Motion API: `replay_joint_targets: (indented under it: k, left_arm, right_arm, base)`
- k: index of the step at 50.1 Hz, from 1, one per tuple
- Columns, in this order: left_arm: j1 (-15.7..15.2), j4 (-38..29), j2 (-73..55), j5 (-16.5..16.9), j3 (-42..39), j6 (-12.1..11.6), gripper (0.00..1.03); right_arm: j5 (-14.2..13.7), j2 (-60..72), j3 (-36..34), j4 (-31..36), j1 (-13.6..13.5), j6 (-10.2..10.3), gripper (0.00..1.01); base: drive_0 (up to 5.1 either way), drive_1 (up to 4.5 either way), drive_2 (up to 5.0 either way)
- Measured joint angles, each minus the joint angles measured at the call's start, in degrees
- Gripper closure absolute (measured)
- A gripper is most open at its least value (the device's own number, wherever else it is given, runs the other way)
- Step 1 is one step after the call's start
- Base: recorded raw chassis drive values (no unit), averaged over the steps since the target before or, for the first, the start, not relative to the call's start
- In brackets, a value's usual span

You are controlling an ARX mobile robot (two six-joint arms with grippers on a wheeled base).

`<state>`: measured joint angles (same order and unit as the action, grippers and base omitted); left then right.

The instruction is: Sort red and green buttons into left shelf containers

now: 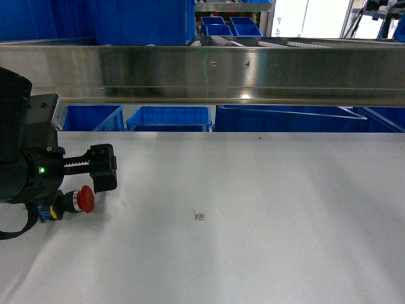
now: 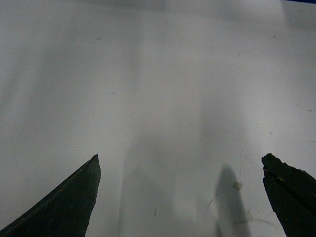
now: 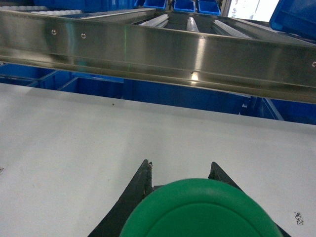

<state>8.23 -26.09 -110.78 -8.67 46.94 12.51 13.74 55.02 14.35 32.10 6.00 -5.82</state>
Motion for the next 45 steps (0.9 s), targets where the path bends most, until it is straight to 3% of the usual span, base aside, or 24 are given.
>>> replay_joint_targets:
  k: [16,27,45]
  left_arm:
    - [2.8,0.9,-0.5,-3.2,0.6,-1.0,0.05]
    - [4.1,-1.7,-0.4,-7.0,-0.4,-5.2,0.05]
    - [5.1,-2.4,2.0,-9.9,-0.9,-8.3,0.05]
  right_arm:
    - [0.0,0.0,0.0,0.0,0.0,0.0,0.74]
    - [0.0,0.0,0.0,0.0,0.0,0.0,0.74]
    - [0.0,0.0,0.0,0.0,0.0,0.0,0.74]
  base:
    - [0.0,0.00,0.0]
    - [0.0,0.00,0.0]
    - [0.0,0.00,0.0]
